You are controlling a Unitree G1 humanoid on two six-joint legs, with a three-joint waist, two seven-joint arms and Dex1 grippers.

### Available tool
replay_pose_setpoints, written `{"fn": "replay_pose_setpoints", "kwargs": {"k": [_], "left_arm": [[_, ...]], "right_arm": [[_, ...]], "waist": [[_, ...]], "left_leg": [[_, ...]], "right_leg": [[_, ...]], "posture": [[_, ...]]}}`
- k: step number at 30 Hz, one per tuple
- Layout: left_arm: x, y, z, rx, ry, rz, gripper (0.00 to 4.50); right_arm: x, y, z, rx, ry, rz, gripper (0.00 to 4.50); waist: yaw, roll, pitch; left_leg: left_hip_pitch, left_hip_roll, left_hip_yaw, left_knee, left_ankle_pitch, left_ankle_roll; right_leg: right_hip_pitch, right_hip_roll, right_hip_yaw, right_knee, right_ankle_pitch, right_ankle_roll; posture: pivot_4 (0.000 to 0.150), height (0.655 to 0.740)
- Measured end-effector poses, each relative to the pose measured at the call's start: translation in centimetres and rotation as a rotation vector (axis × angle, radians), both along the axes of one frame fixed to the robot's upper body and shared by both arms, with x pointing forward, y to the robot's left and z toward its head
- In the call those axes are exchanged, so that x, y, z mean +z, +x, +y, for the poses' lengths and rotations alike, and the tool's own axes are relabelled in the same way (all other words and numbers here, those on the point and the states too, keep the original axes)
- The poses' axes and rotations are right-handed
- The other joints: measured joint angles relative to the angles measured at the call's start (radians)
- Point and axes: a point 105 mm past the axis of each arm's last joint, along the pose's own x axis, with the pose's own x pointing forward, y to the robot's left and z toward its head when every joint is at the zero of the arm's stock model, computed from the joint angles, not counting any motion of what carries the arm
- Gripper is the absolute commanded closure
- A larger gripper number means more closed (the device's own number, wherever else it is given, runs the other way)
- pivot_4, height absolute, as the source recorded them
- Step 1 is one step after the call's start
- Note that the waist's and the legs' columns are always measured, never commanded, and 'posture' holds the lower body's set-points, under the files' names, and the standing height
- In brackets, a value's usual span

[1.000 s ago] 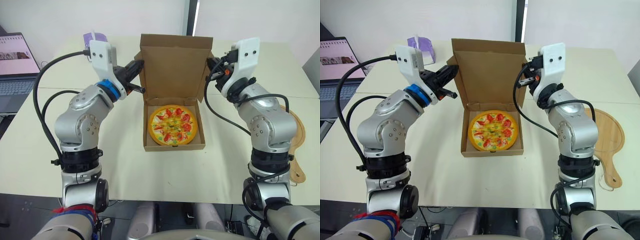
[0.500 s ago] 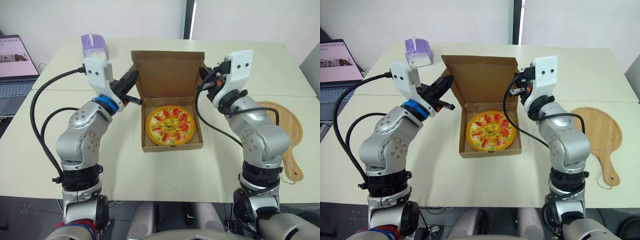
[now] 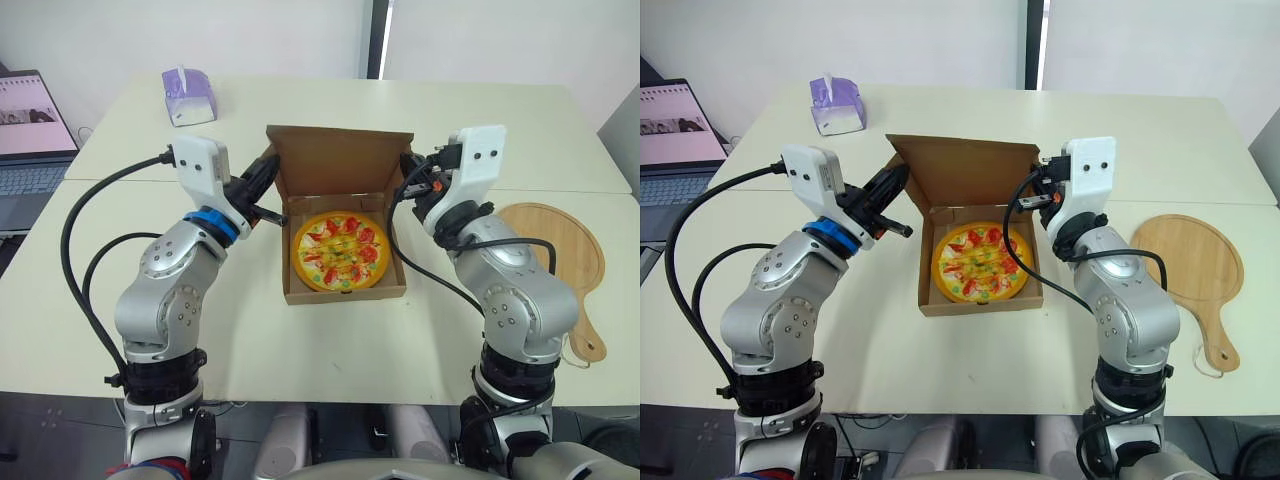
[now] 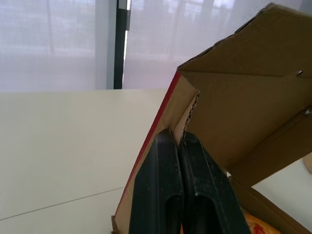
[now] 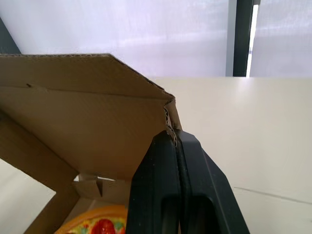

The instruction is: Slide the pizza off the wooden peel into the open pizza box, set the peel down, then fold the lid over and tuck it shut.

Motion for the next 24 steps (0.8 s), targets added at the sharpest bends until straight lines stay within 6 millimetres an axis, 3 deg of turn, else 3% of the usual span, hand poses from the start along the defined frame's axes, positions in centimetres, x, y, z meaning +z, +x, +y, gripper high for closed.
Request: {"fn": "replay_pose_setpoints", "kwargs": {"k": [24], "left_arm": [[-2.4,-2.7,-0.5,0.083,0.096,-0.057,4.50]], "right_arm": [[-2.0,-1.5,-0.1,0.059,-0.034,0.043,4.47]], "waist": [[-0.013,0.000,-0.001]], "left_leg": [[0.002,0.001,-0.001,0.000,-0.001,0.001]], "right_leg": [[0.003,0.001,0.000,-0.001,0.000,0.000]], "posture": [[0.150,0.7400]]}}
